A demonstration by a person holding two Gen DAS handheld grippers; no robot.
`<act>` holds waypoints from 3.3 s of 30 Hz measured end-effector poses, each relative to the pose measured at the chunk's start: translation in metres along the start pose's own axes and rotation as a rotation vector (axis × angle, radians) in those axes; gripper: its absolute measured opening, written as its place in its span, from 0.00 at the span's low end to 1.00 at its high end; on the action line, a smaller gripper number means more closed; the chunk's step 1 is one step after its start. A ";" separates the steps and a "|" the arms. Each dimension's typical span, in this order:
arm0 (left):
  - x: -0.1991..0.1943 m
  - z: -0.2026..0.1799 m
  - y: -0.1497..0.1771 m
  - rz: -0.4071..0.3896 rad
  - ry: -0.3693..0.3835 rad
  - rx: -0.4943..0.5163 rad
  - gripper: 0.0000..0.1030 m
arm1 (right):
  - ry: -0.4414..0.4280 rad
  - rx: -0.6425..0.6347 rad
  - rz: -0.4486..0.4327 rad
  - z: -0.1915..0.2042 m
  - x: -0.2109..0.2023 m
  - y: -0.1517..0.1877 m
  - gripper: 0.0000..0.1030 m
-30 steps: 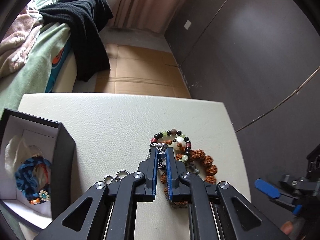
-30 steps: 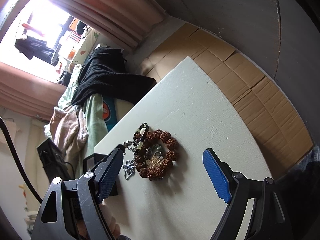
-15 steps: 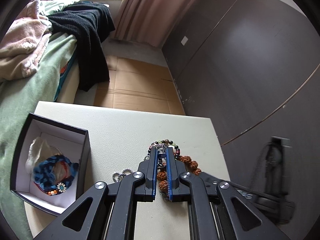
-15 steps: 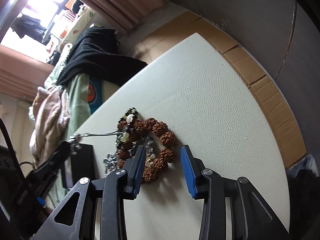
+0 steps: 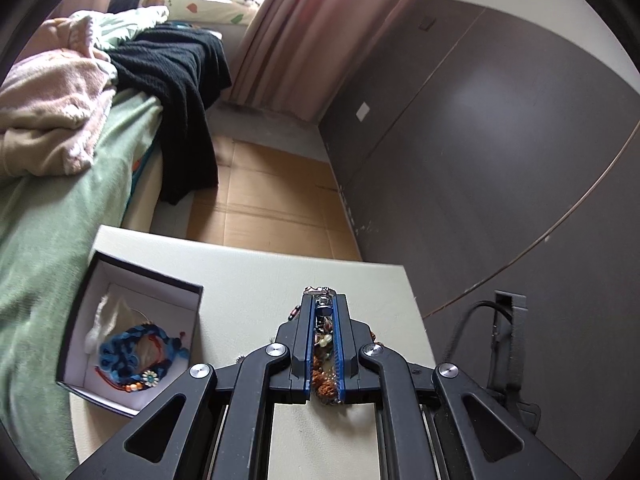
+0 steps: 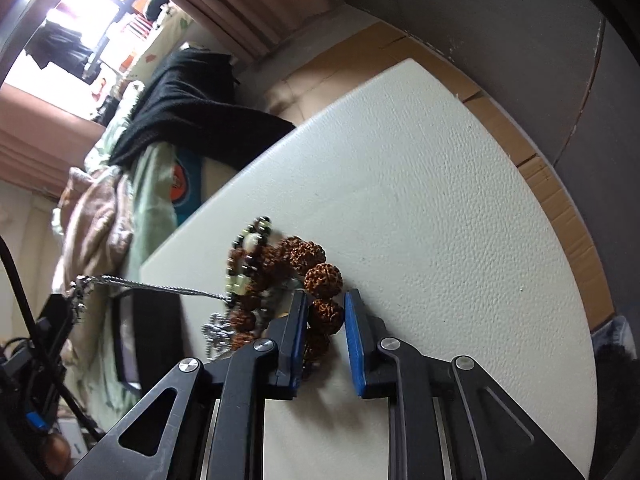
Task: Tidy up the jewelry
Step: 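Grasp the beaded bracelet with the left gripper and lift it, then carry the held jewelry into the black box and open both grippers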
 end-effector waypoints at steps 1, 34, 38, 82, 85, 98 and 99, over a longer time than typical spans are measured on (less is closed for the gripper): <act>-0.006 -0.001 -0.001 -0.014 0.004 -0.001 0.08 | -0.021 -0.003 -0.008 0.002 -0.004 -0.001 0.19; -0.192 -0.054 -0.079 -0.351 -0.085 0.136 0.08 | -0.411 -0.189 -0.195 0.099 -0.086 0.021 0.19; -0.216 -0.062 -0.091 -0.391 -0.105 0.152 0.08 | -0.425 -0.204 -0.201 0.103 -0.087 0.022 0.20; -0.068 0.114 -0.006 -0.152 -0.193 -0.222 0.08 | -0.361 -0.232 -0.142 0.122 -0.054 0.036 0.20; -0.067 0.121 -0.006 -0.133 -0.199 -0.245 0.08 | -0.356 -0.248 -0.144 0.128 -0.051 0.038 0.20; -0.092 0.143 -0.006 -0.157 -0.159 -0.321 0.50 | -0.443 -0.290 -0.169 0.163 -0.048 0.047 0.20; -0.094 0.144 -0.006 -0.159 -0.162 -0.321 0.50 | -0.452 -0.291 -0.166 0.168 -0.046 0.047 0.20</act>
Point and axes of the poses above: each gripper's, at about its wrist camera, not at the fingertips, and x roughly the way its jaws point, z to its left, y to its underside, the point moved 6 cm from there along x, roughly the way its jaws point, and after that the axes turned 8 degrees about z, right-handed, at the moved point
